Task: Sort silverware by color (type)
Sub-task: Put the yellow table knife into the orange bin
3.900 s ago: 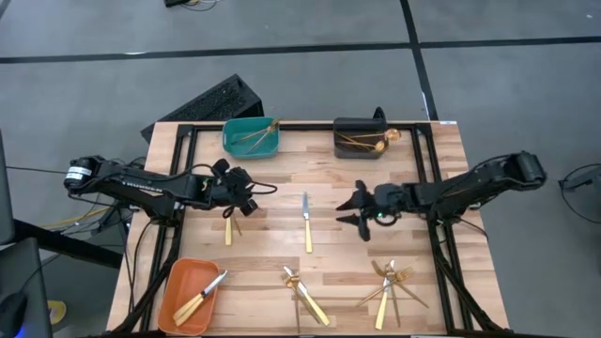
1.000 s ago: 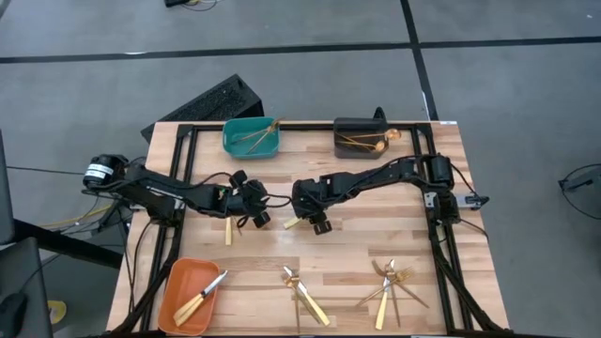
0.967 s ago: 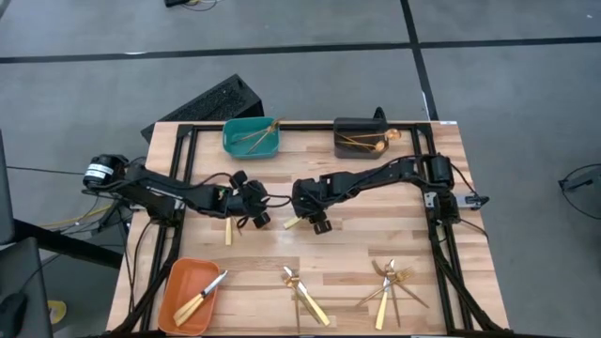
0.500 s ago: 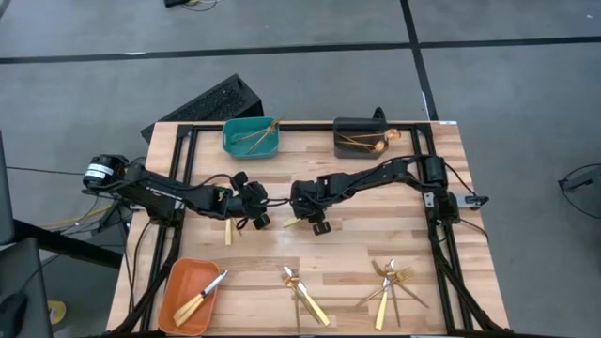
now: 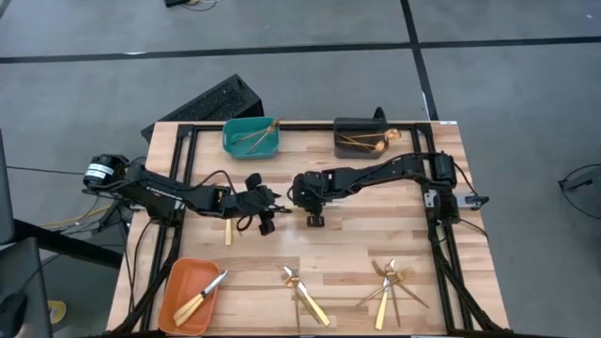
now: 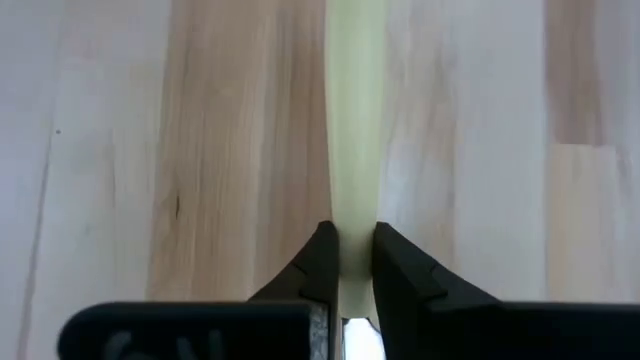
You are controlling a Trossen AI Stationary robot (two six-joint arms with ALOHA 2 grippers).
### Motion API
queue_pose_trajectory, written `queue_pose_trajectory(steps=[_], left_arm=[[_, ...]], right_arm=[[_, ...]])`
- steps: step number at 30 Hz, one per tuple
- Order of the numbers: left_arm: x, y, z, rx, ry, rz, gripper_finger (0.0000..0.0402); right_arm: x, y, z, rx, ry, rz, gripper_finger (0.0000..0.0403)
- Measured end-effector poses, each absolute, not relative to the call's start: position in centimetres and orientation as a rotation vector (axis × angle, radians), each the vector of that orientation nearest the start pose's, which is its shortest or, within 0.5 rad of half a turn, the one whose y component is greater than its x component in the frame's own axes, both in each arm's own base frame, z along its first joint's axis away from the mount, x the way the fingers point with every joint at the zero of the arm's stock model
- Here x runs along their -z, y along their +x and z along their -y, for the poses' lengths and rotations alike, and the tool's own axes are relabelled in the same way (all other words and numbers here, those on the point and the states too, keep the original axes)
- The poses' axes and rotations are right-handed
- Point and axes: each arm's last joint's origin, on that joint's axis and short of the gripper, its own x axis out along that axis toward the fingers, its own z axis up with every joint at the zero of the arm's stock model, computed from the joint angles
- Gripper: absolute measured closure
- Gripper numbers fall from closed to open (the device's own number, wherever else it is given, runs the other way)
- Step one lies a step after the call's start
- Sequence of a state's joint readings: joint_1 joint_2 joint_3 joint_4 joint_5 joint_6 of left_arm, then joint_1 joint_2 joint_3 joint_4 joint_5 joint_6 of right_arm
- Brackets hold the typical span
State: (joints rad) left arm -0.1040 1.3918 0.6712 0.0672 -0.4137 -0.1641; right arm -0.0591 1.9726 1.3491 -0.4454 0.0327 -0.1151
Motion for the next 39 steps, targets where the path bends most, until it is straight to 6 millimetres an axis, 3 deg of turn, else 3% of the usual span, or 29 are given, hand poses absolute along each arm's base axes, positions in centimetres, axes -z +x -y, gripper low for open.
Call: queue_pose_trajectory(steps=[8, 15, 24, 39], left_arm=[[-19.0, 27.2, 1.9, -0.267, 0.110, -0.616, 0.0248], [-19.1, 27.4, 2.1, -0.209, 0.183, -0.610, 0.0248], [-19.1, 27.4, 2.2, -0.174, 0.185, -0.612, 0.0248], [-18.5, 26.9, 2.1, -0.185, 0.159, -0.687, 0.0250]], right_arm=[[-18.8, 40.1, 1.5, 0.056, -0.058, -0.999, 0.0338], [-19.4, 40.4, 0.7, 0.057, -0.089, -0.972, 0.0337], [-20.9, 41.1, -0.2, 0.026, -0.123, -0.936, 0.0335], [-21.2, 41.2, -0.6, 0.013, -0.139, -0.930, 0.0334]])
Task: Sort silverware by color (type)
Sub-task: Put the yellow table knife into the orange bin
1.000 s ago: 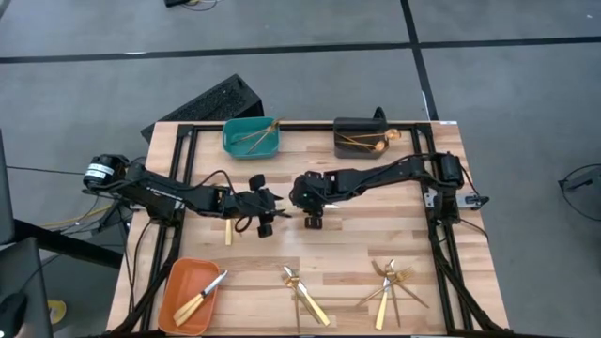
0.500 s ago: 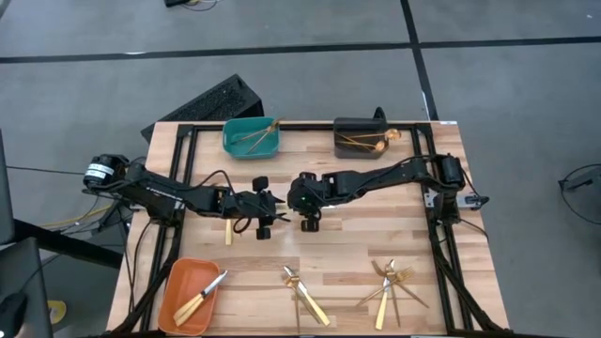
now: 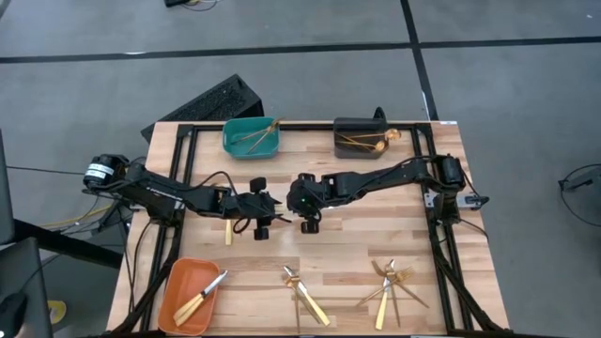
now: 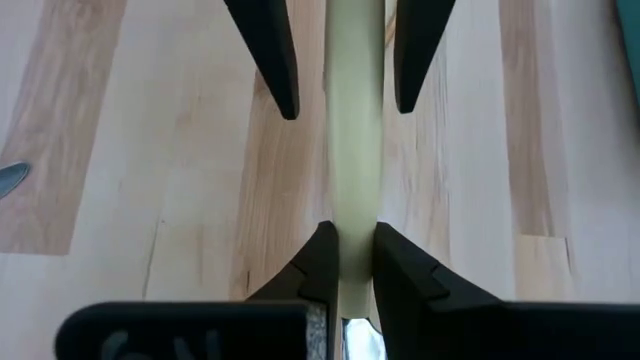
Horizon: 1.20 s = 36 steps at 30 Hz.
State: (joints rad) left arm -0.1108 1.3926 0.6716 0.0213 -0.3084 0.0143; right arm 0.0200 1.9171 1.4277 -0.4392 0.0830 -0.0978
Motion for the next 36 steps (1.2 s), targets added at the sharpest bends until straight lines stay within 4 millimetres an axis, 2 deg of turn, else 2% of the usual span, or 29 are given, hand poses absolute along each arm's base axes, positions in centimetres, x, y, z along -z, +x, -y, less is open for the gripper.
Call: queue_pose_trajectory(steps=[3, 8, 14, 18, 22, 26, 30, 33, 36], left_arm=[[-18.4, 26.8, 2.1, -0.184, 0.162, -0.702, 0.0269], [-18.4, 26.8, 2.1, -0.183, 0.163, -0.702, 0.0335], [-18.4, 26.8, 2.1, -0.183, 0.164, -0.700, 0.0336], [-18.4, 26.8, 2.1, -0.194, 0.168, -0.698, 0.0336], [-18.5, 26.8, 1.9, -0.248, 0.181, -0.694, 0.0336], [-18.5, 26.8, 1.7, -0.335, 0.171, -0.681, 0.0336], [-18.5, 26.5, 2.2, -0.446, 0.210, -0.658, 0.0336], [-18.7, 26.3, 3.2, -0.520, 0.282, -0.629, 0.0336], [-19.1, 26.0, 4.5, -0.590, 0.363, -0.584, 0.0336]], right_arm=[[-21.3, 41.2, -0.6, 0.013, -0.139, -0.924, 0.0334], [-21.3, 41.2, -0.6, 0.009, -0.148, -0.926, 0.0334], [-21.2, 41.2, -0.6, 0.008, -0.149, -0.926, 0.0327], [-21.4, 41.2, -0.6, -0.002, -0.172, -0.920, 0.0291], [-23.3, 40.6, 0.1, 0.016, -0.166, -0.879, 0.0234], [-25.6, 39.3, 0.8, 0.044, -0.137, -0.842, 0.0192], [-26.7, 37.1, 1.2, 0.086, -0.071, -0.723, 0.0185], [-25.6, 34.9, 1.7, 0.133, 0.029, -0.613, 0.0195], [-23.8, 32.7, 2.2, 0.177, 0.170, -0.421, 0.0210]])
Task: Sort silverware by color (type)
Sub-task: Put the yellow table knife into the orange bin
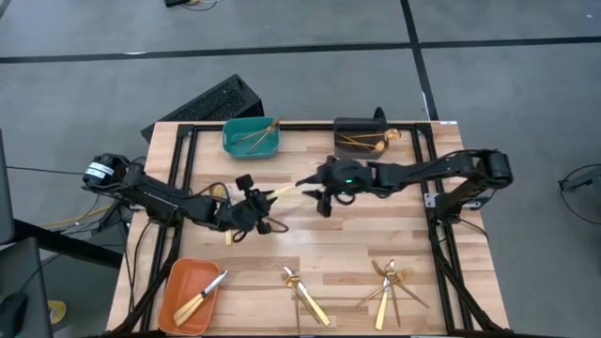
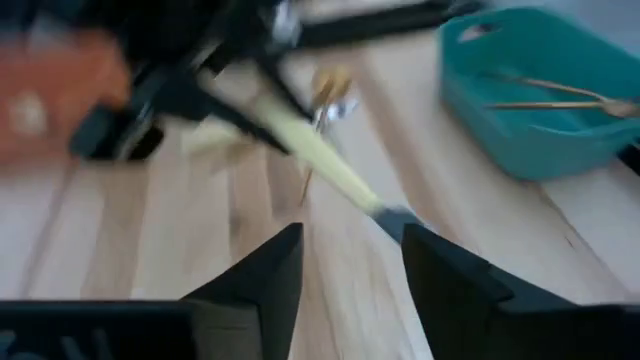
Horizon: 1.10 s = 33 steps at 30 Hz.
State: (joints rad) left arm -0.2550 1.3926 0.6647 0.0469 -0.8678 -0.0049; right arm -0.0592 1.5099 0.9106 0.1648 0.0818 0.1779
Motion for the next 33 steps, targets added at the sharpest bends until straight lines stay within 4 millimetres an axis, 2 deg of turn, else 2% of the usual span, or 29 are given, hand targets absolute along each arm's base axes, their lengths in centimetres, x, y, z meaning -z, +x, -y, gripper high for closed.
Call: queue_pose_trajectory(steps=[5, 9, 19, 29, 33], left_arm=[[-19.7, 25.9, 6.0, -0.617, 0.435, -0.516, 0.0336], [-20.1, 26.1, 6.5, -0.606, 0.455, -0.483, 0.0336], [-20.8, 26.2, 6.4, -0.698, 0.482, -0.434, 0.0336], [-20.8, 26.2, 6.8, -0.653, 0.497, -0.438, 0.0336], [-20.7, 26.2, 6.9, -0.632, 0.502, -0.441, 0.0336]], right_arm=[[-21.1, 29.7, 2.2, 0.162, 0.402, -0.083, 0.0234], [-20.2, 28.8, 2.2, 0.121, 0.534, 0.112, 0.0246], [-18.4, 30.5, 0.8, 0.073, 0.589, 0.095, 0.0255], [-18.7, 30.6, 2.6, 0.136, 0.629, 0.176, 0.0255], [-18.9, 30.5, 2.7, 0.135, 0.631, 0.195, 0.0257]])
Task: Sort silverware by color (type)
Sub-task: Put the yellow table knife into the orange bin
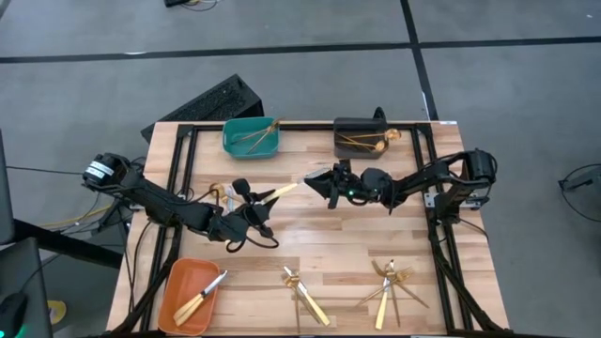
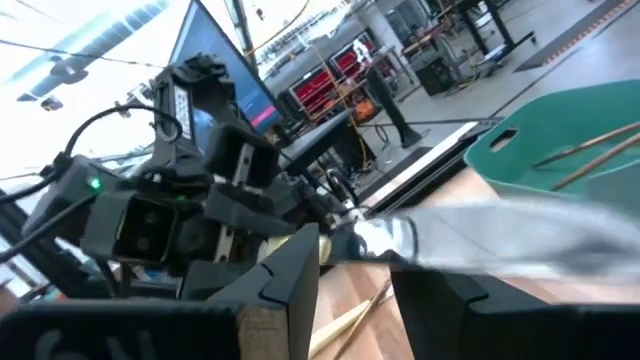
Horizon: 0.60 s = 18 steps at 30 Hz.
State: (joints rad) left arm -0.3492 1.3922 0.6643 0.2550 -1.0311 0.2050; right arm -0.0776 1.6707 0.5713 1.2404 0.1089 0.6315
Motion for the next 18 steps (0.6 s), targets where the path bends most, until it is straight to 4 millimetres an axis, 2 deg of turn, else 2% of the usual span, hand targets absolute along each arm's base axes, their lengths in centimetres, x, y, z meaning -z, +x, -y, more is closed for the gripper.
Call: queue_pose_trajectory(steps=[5, 11, 12, 18], left_arm=[[-20.73, 26.21, 6.94, -0.608, 0.496, -0.441, 0.0336], [-20.48, 26.25, 6.77, -0.573, 0.490, -0.459, 0.0333], [-20.43, 26.31, 6.65, -0.559, 0.476, -0.460, 0.0323], [-20.31, 26.81, 6.06, -0.437, 0.346, -0.453, 0.0224]], right_arm=[[-18.97, 30.52, 2.65, 0.132, 0.621, 0.203, 0.0288], [-19.06, 30.50, 2.57, 0.125, 0.564, 0.199, 0.0372], [-19.09, 30.50, 2.55, 0.122, 0.542, 0.198, 0.0382], [-18.61, 30.57, 2.65, 0.136, 0.395, 0.142, 0.0382]])
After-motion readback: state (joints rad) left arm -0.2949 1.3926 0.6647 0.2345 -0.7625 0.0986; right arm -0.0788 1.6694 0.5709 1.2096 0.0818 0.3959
